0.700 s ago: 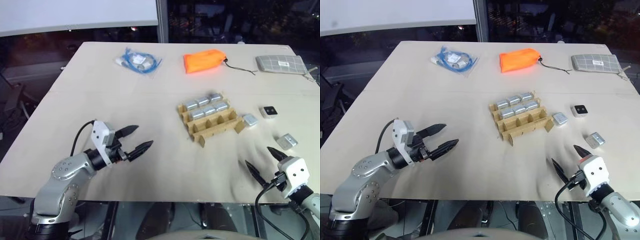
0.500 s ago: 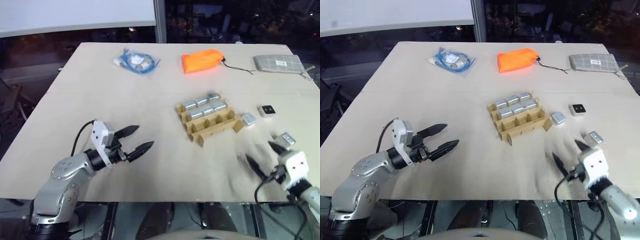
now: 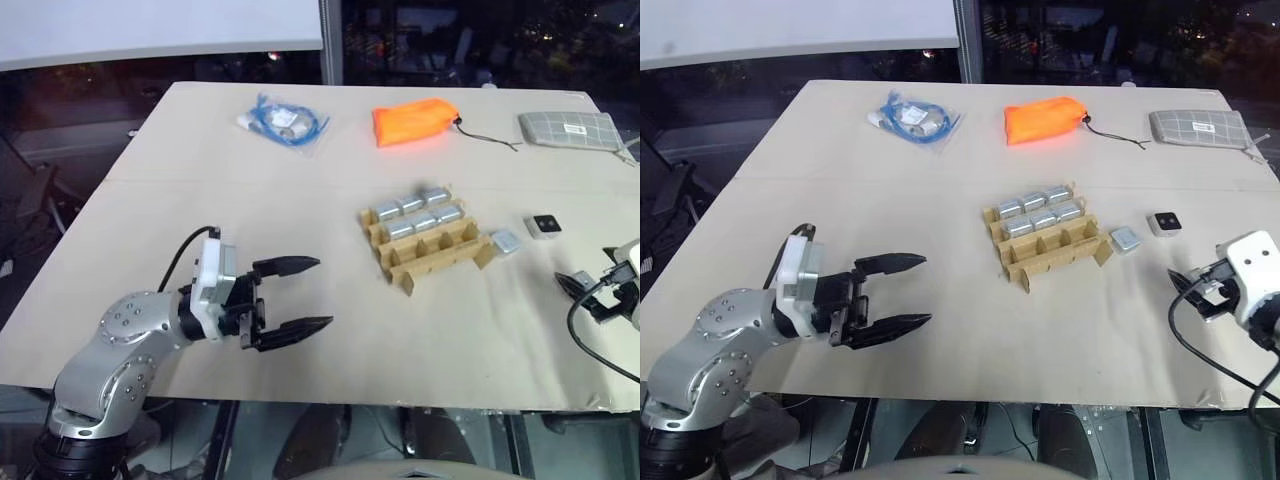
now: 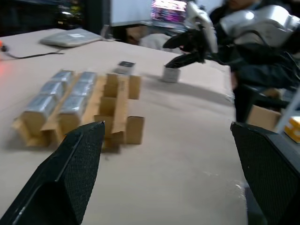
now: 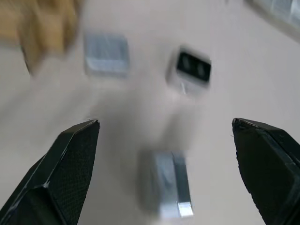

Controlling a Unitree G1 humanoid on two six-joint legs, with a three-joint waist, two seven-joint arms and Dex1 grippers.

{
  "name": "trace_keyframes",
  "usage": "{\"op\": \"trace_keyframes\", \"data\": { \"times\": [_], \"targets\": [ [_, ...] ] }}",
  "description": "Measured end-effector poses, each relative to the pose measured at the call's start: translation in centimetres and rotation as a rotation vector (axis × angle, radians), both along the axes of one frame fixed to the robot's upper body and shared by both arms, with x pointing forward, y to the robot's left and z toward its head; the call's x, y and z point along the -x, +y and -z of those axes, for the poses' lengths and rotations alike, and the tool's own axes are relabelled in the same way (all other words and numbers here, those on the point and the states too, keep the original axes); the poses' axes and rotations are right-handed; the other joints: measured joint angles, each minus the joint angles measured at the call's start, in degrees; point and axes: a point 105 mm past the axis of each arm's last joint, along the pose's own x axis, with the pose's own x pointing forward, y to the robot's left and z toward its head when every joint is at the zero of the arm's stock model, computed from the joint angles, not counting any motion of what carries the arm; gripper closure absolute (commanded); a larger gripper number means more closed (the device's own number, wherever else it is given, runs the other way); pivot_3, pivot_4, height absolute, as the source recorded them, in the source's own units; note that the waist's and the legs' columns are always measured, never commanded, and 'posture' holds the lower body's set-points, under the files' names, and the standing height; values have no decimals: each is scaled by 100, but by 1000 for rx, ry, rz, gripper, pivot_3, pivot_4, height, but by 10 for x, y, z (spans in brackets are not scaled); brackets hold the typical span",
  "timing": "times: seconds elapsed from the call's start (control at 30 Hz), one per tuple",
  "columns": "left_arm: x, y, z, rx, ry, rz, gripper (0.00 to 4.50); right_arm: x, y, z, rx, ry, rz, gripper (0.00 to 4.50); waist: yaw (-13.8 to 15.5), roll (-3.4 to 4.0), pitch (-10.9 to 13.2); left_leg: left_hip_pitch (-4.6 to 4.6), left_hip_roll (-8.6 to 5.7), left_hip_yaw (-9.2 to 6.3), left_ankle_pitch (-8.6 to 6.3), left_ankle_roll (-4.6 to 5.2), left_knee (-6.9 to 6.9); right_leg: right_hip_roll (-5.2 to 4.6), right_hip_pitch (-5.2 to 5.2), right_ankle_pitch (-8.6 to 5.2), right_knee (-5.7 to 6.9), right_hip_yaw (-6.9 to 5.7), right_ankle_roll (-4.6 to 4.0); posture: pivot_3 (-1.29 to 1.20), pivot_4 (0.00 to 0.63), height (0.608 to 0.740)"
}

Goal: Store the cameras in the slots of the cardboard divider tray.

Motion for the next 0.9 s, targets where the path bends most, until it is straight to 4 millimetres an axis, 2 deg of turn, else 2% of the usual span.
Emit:
{"op": "trace_keyframes", "data": {
  "times": [0.17,0.33,0.43,0.63,0.67,0.9],
  "targets": [
    [6,-2,2,-32,14,63,48,2,-11,11,-31,79,45,0,-25,0,0,2,1,11,-1,2,0,0,0,0,1,10,1,0,150,740],
    [9,-2,2,-36,16,89,48,0,-10,10,-40,100,38,0,-9,0,0,1,2,9,-1,2,1,1,0,0,0,7,1,0,150,740],
    [9,-2,2,-42,17,95,0,-2,-10,12,-51,112,42,835,-9,0,0,1,2,9,-1,2,1,0,0,0,0,8,1,0,150,740],
    [11,-1,4,-42,27,97,0,-2,-10,14,-55,132,41,3773,-8,0,0,2,2,9,-1,2,1,0,0,0,-1,8,1,0,150,740],
    [11,-1,4,-42,25,97,0,-2,-9,14,-50,139,32,3970,-10,-1,0,2,3,9,-1,2,1,0,0,0,-1,8,1,0,150,740],
    [12,-1,4,-40,18,95,0,-2,-9,14,-34,145,26,3966,-8,-3,-1,2,3,9,-1,2,2,0,1,0,-2,7,1,0,150,740]
  ]
}}
